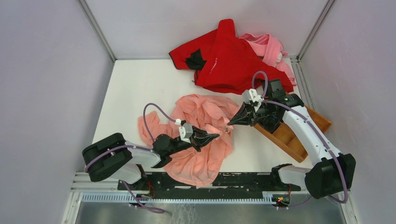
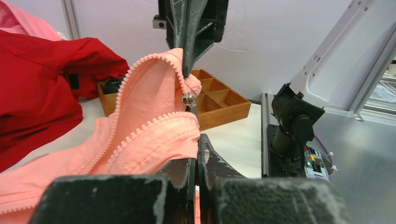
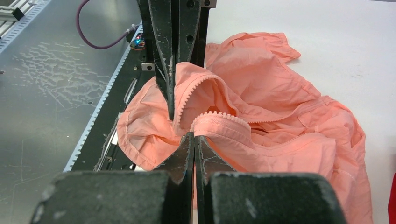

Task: Zip up the jacket
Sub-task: Adjust the zipper on the jacket.

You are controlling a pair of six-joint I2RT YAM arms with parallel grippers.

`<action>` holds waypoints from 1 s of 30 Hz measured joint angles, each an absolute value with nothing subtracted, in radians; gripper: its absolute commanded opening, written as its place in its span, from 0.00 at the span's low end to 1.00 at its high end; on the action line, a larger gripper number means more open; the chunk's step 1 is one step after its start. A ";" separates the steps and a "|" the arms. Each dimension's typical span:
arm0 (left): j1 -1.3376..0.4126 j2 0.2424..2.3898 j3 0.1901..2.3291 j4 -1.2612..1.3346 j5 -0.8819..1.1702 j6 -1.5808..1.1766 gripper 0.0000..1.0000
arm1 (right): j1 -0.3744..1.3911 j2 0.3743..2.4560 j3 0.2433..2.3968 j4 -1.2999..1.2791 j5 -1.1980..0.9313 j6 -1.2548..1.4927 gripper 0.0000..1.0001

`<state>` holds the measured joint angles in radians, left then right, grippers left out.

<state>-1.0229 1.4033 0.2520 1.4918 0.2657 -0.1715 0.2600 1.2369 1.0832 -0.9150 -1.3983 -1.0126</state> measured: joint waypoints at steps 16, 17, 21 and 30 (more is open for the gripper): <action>-1.014 1.362 0.271 1.498 0.219 -0.171 0.02 | 0.260 1.233 1.074 -0.876 -1.449 -0.937 0.00; -1.014 1.360 0.272 1.498 0.218 -0.171 0.02 | 0.260 1.233 1.074 -0.875 -1.448 -0.931 0.00; -1.010 1.351 0.272 1.498 0.208 -0.171 0.02 | 0.260 1.233 1.074 -0.852 -1.417 -0.892 0.00; -0.920 1.262 0.227 1.492 0.158 -0.336 0.02 | 0.260 1.213 0.925 -0.696 -1.243 -0.766 0.00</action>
